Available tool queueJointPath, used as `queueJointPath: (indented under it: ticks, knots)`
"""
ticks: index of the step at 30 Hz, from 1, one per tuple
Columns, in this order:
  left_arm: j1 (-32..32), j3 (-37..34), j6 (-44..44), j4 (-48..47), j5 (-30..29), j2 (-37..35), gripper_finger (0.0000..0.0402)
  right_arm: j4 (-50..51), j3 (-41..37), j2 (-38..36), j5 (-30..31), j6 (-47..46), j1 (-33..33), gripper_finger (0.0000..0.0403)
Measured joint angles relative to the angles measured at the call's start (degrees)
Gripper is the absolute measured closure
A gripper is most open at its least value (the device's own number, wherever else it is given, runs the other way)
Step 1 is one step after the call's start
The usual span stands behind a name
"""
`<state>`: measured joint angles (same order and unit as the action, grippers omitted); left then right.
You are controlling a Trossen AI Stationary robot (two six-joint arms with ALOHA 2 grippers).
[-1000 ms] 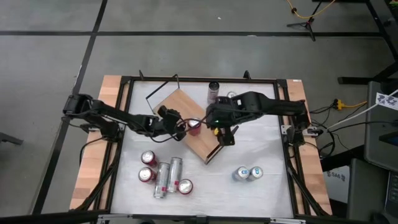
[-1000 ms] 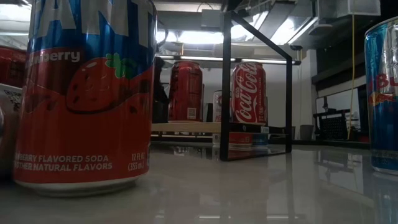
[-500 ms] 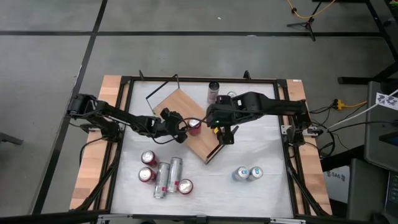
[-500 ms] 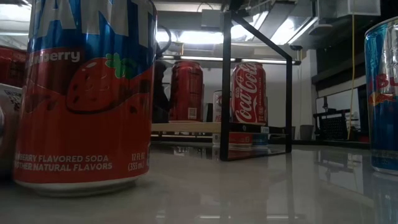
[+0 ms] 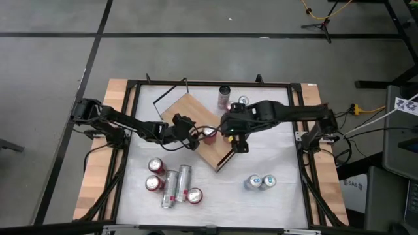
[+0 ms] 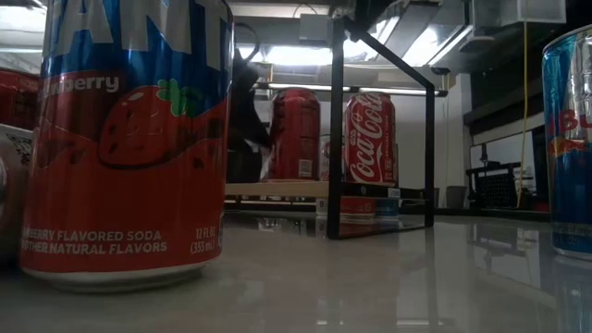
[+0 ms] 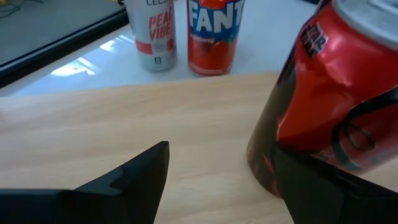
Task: Place canned beverage on shelf
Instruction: Put the right red black soda can on the shelf aligned with the red white soda can
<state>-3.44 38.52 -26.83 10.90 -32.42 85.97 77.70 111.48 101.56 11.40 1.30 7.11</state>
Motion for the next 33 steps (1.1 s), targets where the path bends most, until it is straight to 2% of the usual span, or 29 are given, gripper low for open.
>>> queueJointPath:
  ticks: [10,14,22,33]
  knots:
    - [-0.11,0.00,-0.15,0.70,0.46,0.00,0.0125,-14.67,-19.15,-9.60,-0.51,-1.46,0.00,0.0008]
    - [-0.11,0.02,-0.10,2.32,2.35,0.00,0.0125,-19.21,-23.85,-11.47,-1.16,-1.49,0.00,0.0008]
    - [-0.57,0.02,-0.05,4.32,3.60,0.00,0.0125,-21.92,-24.39,-11.56,-1.54,-1.46,0.00,0.0008]
    - [-1.27,0.05,-1.38,4.67,0.10,0.42,0.0125,-24.46,-24.39,-11.54,-1.56,-1.46,0.00,0.0008]
